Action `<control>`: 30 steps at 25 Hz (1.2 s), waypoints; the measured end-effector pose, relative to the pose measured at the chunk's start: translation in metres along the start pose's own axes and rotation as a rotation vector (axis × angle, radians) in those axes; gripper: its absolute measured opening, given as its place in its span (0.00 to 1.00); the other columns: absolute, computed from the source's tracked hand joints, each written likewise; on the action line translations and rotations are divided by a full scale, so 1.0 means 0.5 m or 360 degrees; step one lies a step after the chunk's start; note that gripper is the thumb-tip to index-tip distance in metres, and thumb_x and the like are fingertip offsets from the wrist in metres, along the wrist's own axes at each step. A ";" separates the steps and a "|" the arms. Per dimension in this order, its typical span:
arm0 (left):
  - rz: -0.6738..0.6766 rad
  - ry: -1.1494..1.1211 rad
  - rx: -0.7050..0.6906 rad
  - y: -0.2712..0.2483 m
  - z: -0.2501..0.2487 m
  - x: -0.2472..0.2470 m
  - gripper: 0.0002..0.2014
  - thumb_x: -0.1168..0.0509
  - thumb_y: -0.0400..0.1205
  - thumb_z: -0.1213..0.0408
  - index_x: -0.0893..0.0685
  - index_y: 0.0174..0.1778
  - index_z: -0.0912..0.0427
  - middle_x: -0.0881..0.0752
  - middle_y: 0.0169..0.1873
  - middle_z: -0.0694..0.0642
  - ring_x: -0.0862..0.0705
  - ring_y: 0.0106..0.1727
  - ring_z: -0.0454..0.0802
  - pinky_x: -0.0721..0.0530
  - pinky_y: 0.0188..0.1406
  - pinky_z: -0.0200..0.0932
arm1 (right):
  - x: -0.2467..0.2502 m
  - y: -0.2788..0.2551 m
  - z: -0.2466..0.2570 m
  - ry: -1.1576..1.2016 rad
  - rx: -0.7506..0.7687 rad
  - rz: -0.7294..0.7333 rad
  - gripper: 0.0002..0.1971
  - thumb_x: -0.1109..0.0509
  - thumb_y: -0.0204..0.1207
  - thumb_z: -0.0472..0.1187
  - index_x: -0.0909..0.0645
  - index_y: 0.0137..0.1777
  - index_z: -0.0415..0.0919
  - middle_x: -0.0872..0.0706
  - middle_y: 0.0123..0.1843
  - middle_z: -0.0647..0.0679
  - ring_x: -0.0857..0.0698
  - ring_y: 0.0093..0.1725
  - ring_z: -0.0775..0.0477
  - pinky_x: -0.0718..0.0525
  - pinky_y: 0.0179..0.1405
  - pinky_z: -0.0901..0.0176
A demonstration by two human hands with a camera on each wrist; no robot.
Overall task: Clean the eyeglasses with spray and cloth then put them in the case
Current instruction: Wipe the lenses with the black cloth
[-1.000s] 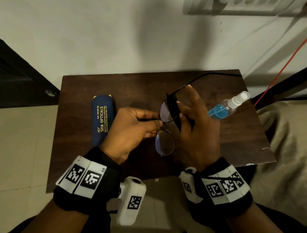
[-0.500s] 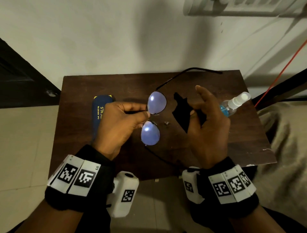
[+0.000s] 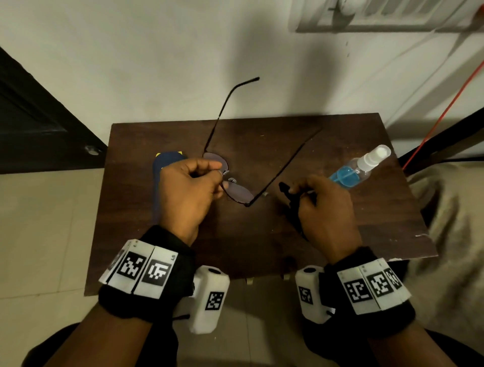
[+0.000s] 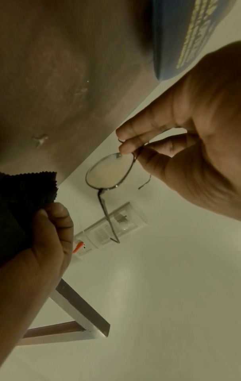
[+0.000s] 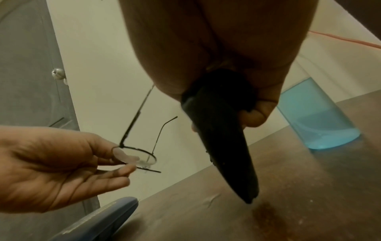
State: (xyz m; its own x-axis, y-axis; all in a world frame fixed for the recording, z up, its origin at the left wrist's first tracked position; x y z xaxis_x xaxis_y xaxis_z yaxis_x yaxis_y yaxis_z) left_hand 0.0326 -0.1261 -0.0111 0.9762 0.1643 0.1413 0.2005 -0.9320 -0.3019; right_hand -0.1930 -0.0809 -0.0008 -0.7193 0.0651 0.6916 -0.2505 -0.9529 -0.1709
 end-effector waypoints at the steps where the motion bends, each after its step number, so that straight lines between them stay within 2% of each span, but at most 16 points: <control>1: 0.0025 -0.0030 0.0024 -0.002 0.003 -0.009 0.08 0.31 0.77 0.77 0.12 0.48 0.63 0.11 0.39 0.60 0.12 0.35 0.46 0.11 0.37 0.40 | -0.001 -0.001 0.003 0.0008 0.0009 0.0008 0.11 0.38 0.78 0.33 0.20 0.44 0.51 0.21 0.48 0.56 0.19 0.49 0.54 0.14 0.52 0.47; 4: 0.0025 -0.0057 0.0001 -0.003 0.007 -0.028 0.07 0.32 0.80 0.74 0.12 0.49 0.61 0.11 0.39 0.55 0.11 0.38 0.46 0.10 0.43 0.40 | -0.001 0.000 0.008 0.0023 0.0033 -0.0014 0.12 0.38 0.78 0.31 0.17 0.50 0.48 0.18 0.52 0.53 0.18 0.51 0.53 0.15 0.54 0.46; 8: -0.0015 0.0031 -0.0043 0.001 0.027 -0.042 0.07 0.32 0.80 0.72 0.12 0.52 0.63 0.09 0.42 0.58 0.09 0.41 0.50 0.11 0.51 0.50 | -0.009 -0.001 0.016 0.0157 0.0064 0.0011 0.16 0.38 0.79 0.30 0.20 0.62 0.47 0.17 0.56 0.53 0.17 0.54 0.54 0.15 0.56 0.47; 11: -0.0026 0.0407 -0.0257 -0.004 0.014 -0.050 0.10 0.29 0.76 0.70 0.10 0.53 0.61 0.08 0.47 0.57 0.10 0.48 0.51 0.12 0.55 0.53 | -0.015 0.000 0.018 0.0294 0.0037 0.0060 0.24 0.40 0.79 0.28 0.26 0.71 0.51 0.18 0.52 0.58 0.17 0.51 0.56 0.14 0.54 0.52; 14: -0.0055 0.0912 -0.0635 -0.037 -0.039 -0.056 0.09 0.28 0.75 0.65 0.09 0.50 0.58 0.08 0.47 0.56 0.10 0.48 0.54 0.13 0.52 0.52 | -0.016 0.000 0.019 0.0263 0.0006 0.0116 0.27 0.40 0.79 0.27 0.29 0.74 0.52 0.21 0.49 0.63 0.19 0.49 0.59 0.16 0.54 0.60; 16: -0.0015 0.1214 -0.0874 -0.065 -0.069 -0.067 0.07 0.30 0.77 0.64 0.09 0.48 0.56 0.09 0.44 0.57 0.12 0.45 0.58 0.14 0.44 0.52 | -0.015 0.001 0.014 0.0210 -0.0001 0.0126 0.27 0.40 0.79 0.27 0.29 0.74 0.51 0.21 0.52 0.61 0.19 0.52 0.59 0.17 0.56 0.60; 17: 0.0031 0.1366 -0.0926 -0.075 -0.073 -0.076 0.06 0.31 0.78 0.63 0.09 0.47 0.56 0.10 0.43 0.57 0.13 0.43 0.59 0.16 0.39 0.49 | -0.014 0.002 0.010 0.0185 -0.0018 0.0135 0.26 0.40 0.79 0.28 0.29 0.74 0.51 0.20 0.54 0.58 0.19 0.53 0.57 0.17 0.58 0.57; 20: 0.0138 0.1684 -0.0898 -0.092 -0.064 -0.093 0.07 0.34 0.80 0.61 0.11 0.42 0.56 0.15 0.40 0.54 0.15 0.38 0.56 0.31 0.28 0.43 | -0.009 0.001 -0.010 0.0060 -0.0127 0.0188 0.24 0.40 0.79 0.31 0.28 0.72 0.53 0.18 0.58 0.52 0.19 0.57 0.51 0.17 0.59 0.46; 22: 0.0174 0.1819 -0.0892 -0.100 -0.059 -0.104 0.07 0.34 0.80 0.61 0.14 0.37 0.56 0.17 0.39 0.55 0.15 0.37 0.57 0.38 0.26 0.40 | 0.000 -0.003 -0.022 -0.0148 -0.0175 0.0240 0.23 0.39 0.78 0.33 0.28 0.72 0.52 0.18 0.61 0.50 0.20 0.60 0.48 0.18 0.61 0.44; 24: 0.0236 0.1916 -0.0843 -0.098 -0.047 -0.114 0.08 0.36 0.82 0.61 0.14 0.39 0.56 0.17 0.42 0.55 0.14 0.40 0.58 0.34 0.29 0.42 | 0.006 -0.009 -0.034 -0.0248 -0.0206 0.0325 0.23 0.37 0.78 0.34 0.28 0.72 0.52 0.18 0.59 0.51 0.20 0.59 0.50 0.18 0.58 0.51; 27: 0.0295 0.2037 -0.0755 -0.091 -0.032 -0.121 0.09 0.40 0.84 0.60 0.15 0.44 0.55 0.18 0.49 0.55 0.15 0.46 0.58 0.29 0.34 0.45 | 0.007 -0.019 -0.044 -0.0068 -0.0208 0.0524 0.22 0.36 0.77 0.31 0.25 0.68 0.52 0.19 0.50 0.56 0.20 0.50 0.56 0.21 0.42 0.66; 30: 0.0324 0.2065 -0.0718 -0.085 -0.023 -0.125 0.09 0.41 0.84 0.61 0.16 0.44 0.57 0.18 0.50 0.56 0.15 0.47 0.59 0.29 0.35 0.46 | 0.013 -0.022 -0.021 0.0280 -0.0057 0.0605 0.22 0.35 0.77 0.26 0.22 0.61 0.55 0.16 0.48 0.55 0.16 0.48 0.56 0.18 0.41 0.67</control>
State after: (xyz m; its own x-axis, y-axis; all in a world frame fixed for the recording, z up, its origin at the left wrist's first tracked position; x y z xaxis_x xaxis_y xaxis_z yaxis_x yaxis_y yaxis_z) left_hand -0.0379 -0.1003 0.0040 0.1613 -0.1682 0.9725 -0.2207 -0.9666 -0.1306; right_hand -0.2015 -0.0669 -0.0018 -0.8638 -0.2365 0.4448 0.0340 -0.9083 -0.4170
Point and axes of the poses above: each hand's wrist, its own y-axis towards the middle knuckle, its own x-axis out of the back of the hand, z = x × y, the point moved 8 cm from there along y, towards the middle knuckle
